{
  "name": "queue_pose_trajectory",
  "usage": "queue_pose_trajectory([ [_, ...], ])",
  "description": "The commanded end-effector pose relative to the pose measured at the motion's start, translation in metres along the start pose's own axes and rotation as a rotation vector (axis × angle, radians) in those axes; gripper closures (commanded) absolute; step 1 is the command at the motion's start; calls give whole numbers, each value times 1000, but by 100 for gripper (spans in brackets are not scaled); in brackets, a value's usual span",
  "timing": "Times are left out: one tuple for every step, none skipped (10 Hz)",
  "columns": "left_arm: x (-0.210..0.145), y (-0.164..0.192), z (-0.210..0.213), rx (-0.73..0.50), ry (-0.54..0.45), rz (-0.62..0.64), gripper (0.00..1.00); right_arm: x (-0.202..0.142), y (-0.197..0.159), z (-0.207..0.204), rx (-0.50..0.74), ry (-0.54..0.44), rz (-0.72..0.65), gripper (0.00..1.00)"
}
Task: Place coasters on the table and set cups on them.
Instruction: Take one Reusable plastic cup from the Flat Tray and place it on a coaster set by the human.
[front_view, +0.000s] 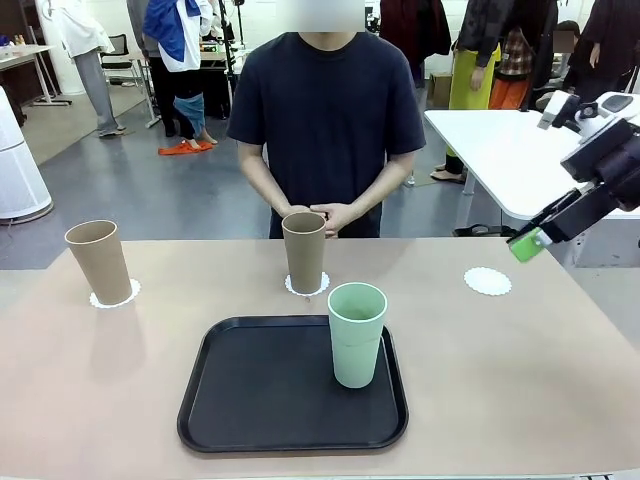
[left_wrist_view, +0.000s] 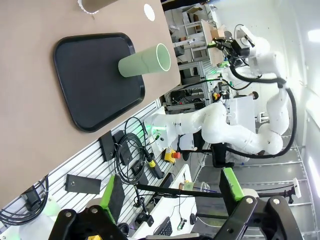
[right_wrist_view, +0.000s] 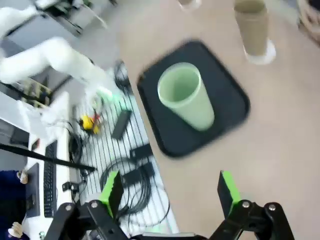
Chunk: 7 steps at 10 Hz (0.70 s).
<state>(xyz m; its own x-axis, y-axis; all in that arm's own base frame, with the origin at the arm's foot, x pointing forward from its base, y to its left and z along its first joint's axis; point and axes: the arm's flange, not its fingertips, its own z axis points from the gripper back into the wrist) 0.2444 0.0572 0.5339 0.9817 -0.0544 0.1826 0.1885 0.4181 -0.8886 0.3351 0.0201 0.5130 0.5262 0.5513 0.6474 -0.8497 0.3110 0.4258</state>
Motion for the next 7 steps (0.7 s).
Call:
queue_pose_trajectory([
  [0, -3, -1, -4, -13, 14, 0, -6, -49, 10, 471, -417, 316, 0],
  [0, -3, -1, -4, -13, 14, 0, -5, -64, 18, 477, -501, 419, 0],
  [0, -3, -1, -4, -13, 14, 0, -12, -70, 14, 507, -476, 401, 0],
  [0, -3, -1, -4, -13, 14, 0, -8, -65, 14, 340, -367, 255, 0],
  [0, -3, -1, -4, -13, 14, 0, -14, -51, 17, 194, -374, 273, 0],
  [0, -3, -1, -4, -13, 14, 0, -14, -51, 17, 194, -374, 273, 0],
  [0, -3, -1, -4, -13, 14, 0, -14, -51, 17, 194, -374, 273, 0],
])
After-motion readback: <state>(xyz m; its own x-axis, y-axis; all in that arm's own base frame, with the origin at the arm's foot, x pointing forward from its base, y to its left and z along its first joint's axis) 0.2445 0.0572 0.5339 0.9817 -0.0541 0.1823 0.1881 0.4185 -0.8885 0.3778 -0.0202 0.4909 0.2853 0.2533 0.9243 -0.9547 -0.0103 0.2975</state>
